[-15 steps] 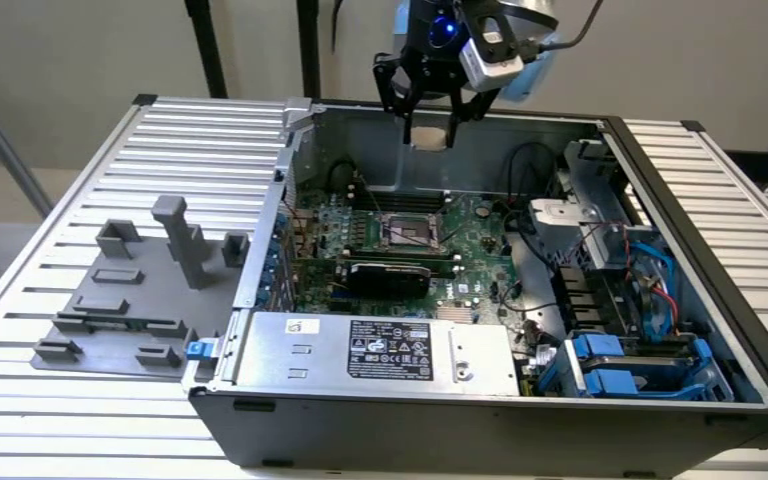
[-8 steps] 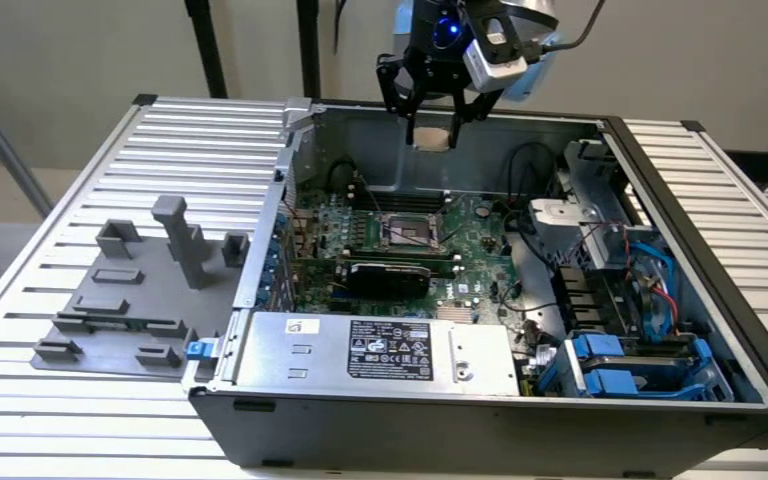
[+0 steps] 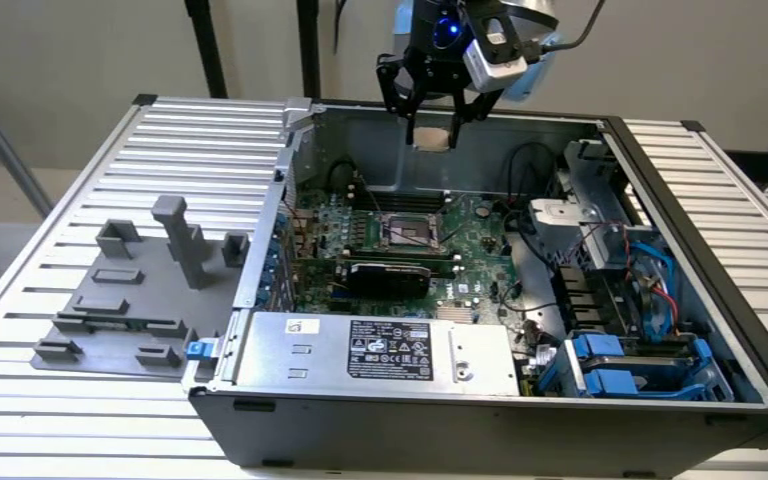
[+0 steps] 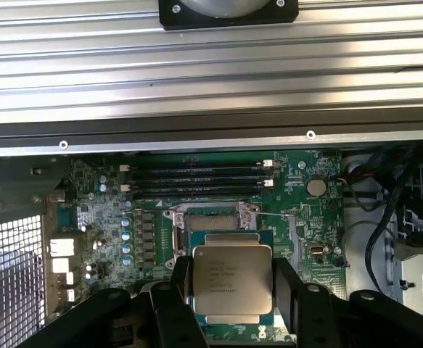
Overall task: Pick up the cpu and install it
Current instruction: 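Place the cpu into insertion slot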
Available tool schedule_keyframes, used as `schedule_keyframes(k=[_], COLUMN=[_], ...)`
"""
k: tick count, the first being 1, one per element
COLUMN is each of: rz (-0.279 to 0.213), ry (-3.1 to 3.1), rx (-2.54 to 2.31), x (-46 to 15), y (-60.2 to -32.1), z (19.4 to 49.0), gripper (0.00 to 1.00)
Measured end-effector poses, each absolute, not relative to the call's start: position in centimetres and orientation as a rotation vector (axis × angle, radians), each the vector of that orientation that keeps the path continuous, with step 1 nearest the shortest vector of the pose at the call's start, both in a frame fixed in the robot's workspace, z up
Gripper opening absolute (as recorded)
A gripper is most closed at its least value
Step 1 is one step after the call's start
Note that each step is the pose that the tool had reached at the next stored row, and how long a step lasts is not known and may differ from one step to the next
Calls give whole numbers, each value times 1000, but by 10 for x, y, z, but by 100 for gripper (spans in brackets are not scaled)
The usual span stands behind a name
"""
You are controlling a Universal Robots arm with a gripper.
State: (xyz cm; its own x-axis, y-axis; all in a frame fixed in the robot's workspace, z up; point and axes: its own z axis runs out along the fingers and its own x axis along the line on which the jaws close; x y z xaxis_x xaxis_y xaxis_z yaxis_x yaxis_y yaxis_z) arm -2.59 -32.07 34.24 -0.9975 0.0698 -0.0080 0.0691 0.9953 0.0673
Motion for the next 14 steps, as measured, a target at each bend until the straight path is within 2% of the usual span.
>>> schedule_keyframes(k=[14], rz=[103], ry=[3096], rx=[413], x=[-28], y=[-321], z=[337], gripper=[55])
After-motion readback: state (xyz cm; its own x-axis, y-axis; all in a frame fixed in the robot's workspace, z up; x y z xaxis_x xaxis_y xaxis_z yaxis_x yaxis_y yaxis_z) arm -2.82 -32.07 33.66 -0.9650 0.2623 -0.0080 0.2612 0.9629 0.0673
